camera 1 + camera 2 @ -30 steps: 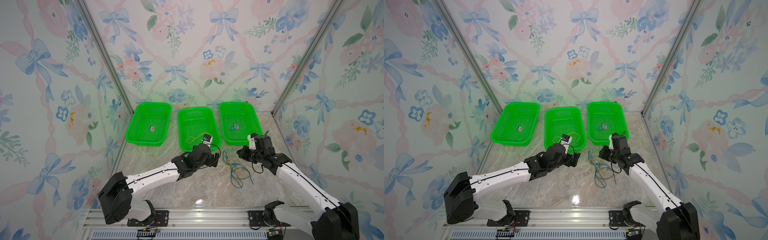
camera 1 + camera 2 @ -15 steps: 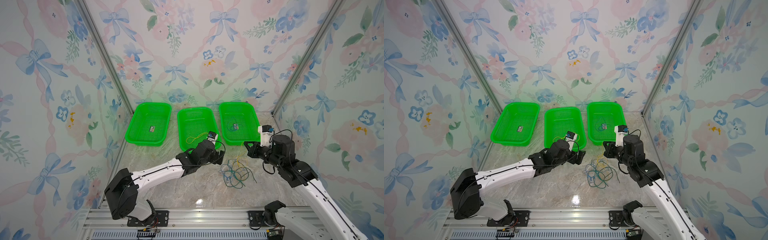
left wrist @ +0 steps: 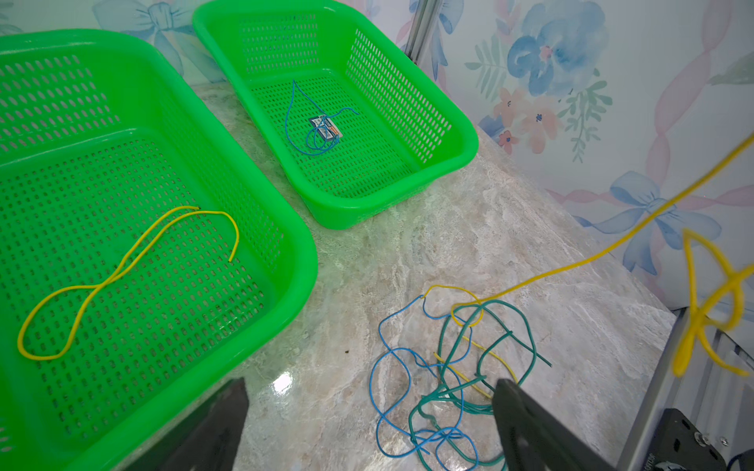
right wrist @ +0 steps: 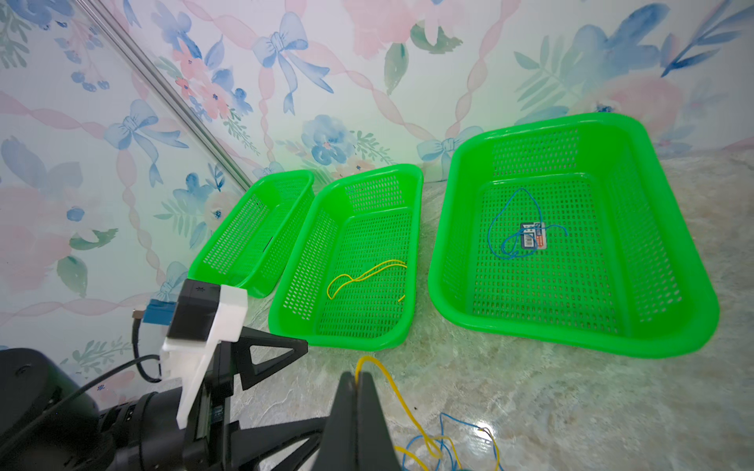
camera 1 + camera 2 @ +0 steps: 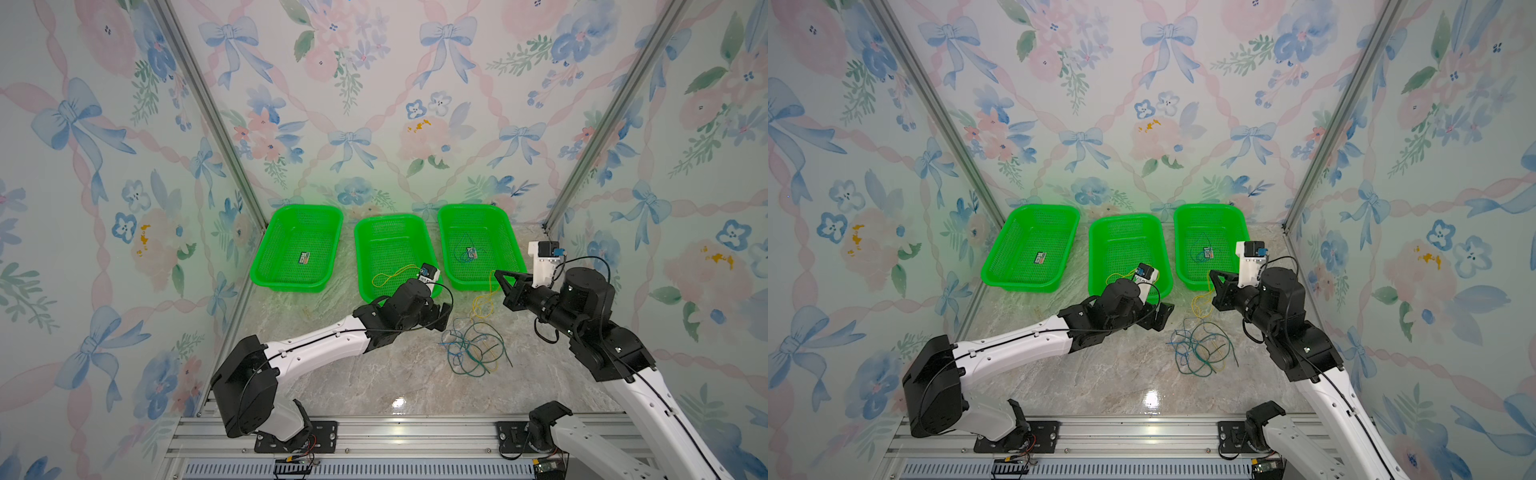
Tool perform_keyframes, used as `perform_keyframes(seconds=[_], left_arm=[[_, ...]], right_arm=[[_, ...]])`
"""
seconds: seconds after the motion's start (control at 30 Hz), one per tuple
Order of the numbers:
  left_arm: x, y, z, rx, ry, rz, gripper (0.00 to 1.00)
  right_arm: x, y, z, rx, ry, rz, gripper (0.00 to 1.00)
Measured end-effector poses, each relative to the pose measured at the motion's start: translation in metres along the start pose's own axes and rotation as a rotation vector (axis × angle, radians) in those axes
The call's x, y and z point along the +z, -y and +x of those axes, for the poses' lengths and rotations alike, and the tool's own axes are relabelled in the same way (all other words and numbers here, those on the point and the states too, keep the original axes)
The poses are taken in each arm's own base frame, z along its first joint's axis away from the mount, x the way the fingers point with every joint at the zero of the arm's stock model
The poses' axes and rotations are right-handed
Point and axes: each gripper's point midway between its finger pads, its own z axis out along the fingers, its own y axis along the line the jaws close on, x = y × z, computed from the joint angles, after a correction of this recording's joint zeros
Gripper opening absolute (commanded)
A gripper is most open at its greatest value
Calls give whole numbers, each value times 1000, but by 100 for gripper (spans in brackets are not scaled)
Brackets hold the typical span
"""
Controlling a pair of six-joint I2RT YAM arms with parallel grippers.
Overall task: Untangle and sort cables by color
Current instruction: Untie the cable.
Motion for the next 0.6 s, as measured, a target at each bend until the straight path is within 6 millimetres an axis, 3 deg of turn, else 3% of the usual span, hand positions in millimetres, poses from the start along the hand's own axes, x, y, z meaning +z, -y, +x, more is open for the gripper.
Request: perform_keyframes(seconds=[0.13, 0.3, 0.6], left_arm=[[-4, 1, -6, 12, 17, 6, 98], [-4, 2, -8, 17, 23, 8, 98], [-11, 4, -14, 68, 40, 20, 98]], right_arm=[[-14, -14, -31, -19, 86, -32, 0], [-21, -27, -55, 8, 143, -72, 0], [-14, -29, -56, 16, 132, -87, 0]])
